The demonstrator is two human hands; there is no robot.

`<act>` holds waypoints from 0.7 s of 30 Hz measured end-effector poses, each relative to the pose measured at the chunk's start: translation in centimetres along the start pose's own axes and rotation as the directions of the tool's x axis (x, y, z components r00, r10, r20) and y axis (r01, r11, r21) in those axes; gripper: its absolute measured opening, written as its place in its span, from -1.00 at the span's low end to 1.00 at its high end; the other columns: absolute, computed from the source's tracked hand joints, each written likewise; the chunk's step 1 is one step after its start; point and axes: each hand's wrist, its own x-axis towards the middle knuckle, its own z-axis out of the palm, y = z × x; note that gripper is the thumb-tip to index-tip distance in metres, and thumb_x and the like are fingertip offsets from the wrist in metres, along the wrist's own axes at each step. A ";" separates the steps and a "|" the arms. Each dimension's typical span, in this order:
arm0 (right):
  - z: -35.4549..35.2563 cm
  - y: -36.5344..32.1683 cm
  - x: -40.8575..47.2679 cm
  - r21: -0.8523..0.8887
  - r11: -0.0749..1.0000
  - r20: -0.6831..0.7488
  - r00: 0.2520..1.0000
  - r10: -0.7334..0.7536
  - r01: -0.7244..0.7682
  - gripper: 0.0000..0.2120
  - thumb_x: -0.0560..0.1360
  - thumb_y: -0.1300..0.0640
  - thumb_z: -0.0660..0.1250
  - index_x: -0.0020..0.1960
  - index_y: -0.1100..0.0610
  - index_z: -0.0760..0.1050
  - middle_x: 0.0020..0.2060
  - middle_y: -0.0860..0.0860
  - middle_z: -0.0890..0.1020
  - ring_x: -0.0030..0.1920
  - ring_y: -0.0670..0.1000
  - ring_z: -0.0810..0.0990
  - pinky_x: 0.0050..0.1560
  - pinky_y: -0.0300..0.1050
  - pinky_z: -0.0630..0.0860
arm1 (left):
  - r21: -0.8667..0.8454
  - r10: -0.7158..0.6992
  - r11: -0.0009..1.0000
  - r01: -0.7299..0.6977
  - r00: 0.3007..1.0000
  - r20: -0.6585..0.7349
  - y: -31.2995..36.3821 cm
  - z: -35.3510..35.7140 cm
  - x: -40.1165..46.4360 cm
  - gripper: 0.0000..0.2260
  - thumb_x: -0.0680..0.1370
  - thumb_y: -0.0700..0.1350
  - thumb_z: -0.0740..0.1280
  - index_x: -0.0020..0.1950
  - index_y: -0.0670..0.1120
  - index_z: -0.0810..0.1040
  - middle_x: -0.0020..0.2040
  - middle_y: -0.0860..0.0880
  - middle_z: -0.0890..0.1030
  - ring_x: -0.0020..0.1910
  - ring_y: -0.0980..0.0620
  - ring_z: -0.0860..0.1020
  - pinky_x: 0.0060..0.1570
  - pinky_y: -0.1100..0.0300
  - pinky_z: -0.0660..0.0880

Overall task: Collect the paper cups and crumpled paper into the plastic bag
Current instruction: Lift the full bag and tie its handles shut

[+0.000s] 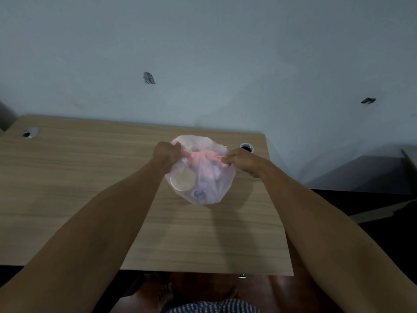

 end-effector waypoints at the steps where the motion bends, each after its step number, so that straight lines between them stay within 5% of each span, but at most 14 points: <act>1: -0.1 0.1 -0.1 -0.015 1.000 -0.002 1.000 0.012 -0.012 -0.72 0.37 0.20 0.44 -0.07 0.42 0.61 -0.21 0.07 0.54 -0.13 0.02 0.44 -0.09 -0.06 0.32 | 0.023 0.005 1.000 -0.005 1.000 -0.005 -0.4 0.0 0.4 -0.57 0.62 0.08 0.28 -0.01 -0.29 0.67 -0.03 -0.25 0.68 -0.07 -0.16 0.65 -0.18 0.11 0.50; 4: 0.3 -0.4 -0.5 -0.057 0.998 -0.047 0.999 -0.006 0.003 -0.91 0.37 0.23 0.43 -0.27 0.24 0.58 -0.33 0.07 0.46 -0.27 0.01 0.38 -0.25 -0.10 0.27 | 0.109 0.050 0.993 -0.052 0.999 0.015 -1.1 0.1 0.0 -0.62 0.63 0.06 0.27 0.04 -0.24 0.68 -0.02 -0.24 0.69 0.00 -0.18 0.67 -0.10 0.12 0.54; 6: 0.5 -1.0 -0.5 0.016 0.999 -0.125 0.991 -0.042 0.044 -0.87 0.38 0.24 0.43 -0.27 0.32 0.61 -0.34 0.12 0.52 -0.30 0.03 0.42 -0.31 -0.12 0.31 | 0.216 0.191 0.961 -0.175 0.980 -0.054 -1.4 0.6 -0.1 -0.64 0.59 0.06 0.33 -0.05 -0.23 0.69 -0.12 -0.25 0.68 -0.07 -0.19 0.65 -0.18 0.15 0.43; 9: 1.6 -2.2 -0.2 0.278 0.953 -0.133 0.987 -0.086 0.120 -0.83 0.44 0.22 0.45 -0.07 0.33 0.70 -0.19 0.17 0.67 -0.18 0.01 0.60 -0.13 -0.08 0.54 | 0.068 0.279 0.960 -0.272 0.952 -0.128 -0.6 1.3 -1.3 -0.66 0.52 0.04 0.45 -0.27 -0.21 0.58 -0.34 -0.14 0.59 -0.30 -0.09 0.55 -0.28 0.12 0.34; 12: 2.9 -2.8 0.2 0.593 0.798 -0.106 0.993 -0.058 0.110 -0.77 0.53 0.17 0.40 -0.21 0.31 0.64 -0.26 0.22 0.64 -0.09 0.11 0.66 -0.02 -0.02 0.54 | -0.147 0.325 0.930 -0.337 0.940 -0.103 0.4 2.2 -2.6 -0.72 0.57 -0.02 0.39 -0.22 -0.16 0.45 -0.36 -0.03 0.58 -0.41 0.05 0.49 -0.35 0.16 0.37; 16: 4.0 -2.4 0.9 0.664 0.738 -0.171 0.985 -0.006 0.120 -0.95 0.51 0.27 0.45 -0.13 0.20 0.62 -0.34 0.12 0.57 -0.29 0.05 0.56 -0.30 -0.19 0.43 | -0.666 0.162 0.744 -0.053 0.981 0.102 1.5 2.9 -3.3 -0.85 0.60 -0.15 0.35 -0.08 -0.21 0.49 -0.23 -0.22 0.68 -0.36 -0.04 0.62 -0.31 0.12 0.59; 19: 4.3 -2.2 1.0 0.630 0.767 -0.228 0.973 0.034 0.121 -0.80 0.50 0.45 0.37 0.04 0.21 0.57 -0.32 0.14 0.58 -0.37 0.00 0.46 -0.39 -0.24 0.41 | -0.741 0.212 0.668 0.068 0.937 0.277 1.0 3.4 -2.7 -0.85 0.48 -0.22 0.49 -0.07 -0.26 0.59 -0.17 -0.24 0.65 -0.20 -0.09 0.63 -0.05 0.07 0.61; 21: 4.3 -2.2 1.2 0.618 0.777 -0.288 0.954 0.079 0.122 -0.74 0.51 0.46 0.34 0.09 0.17 0.48 -0.31 0.17 0.62 -0.40 0.00 0.50 -0.38 -0.21 0.43 | -0.756 0.250 0.643 0.126 0.898 0.362 0.6 3.5 -2.6 -0.96 0.50 -0.35 0.42 -0.07 -0.31 0.61 -0.14 -0.22 0.67 -0.15 -0.06 0.65 0.02 0.15 0.60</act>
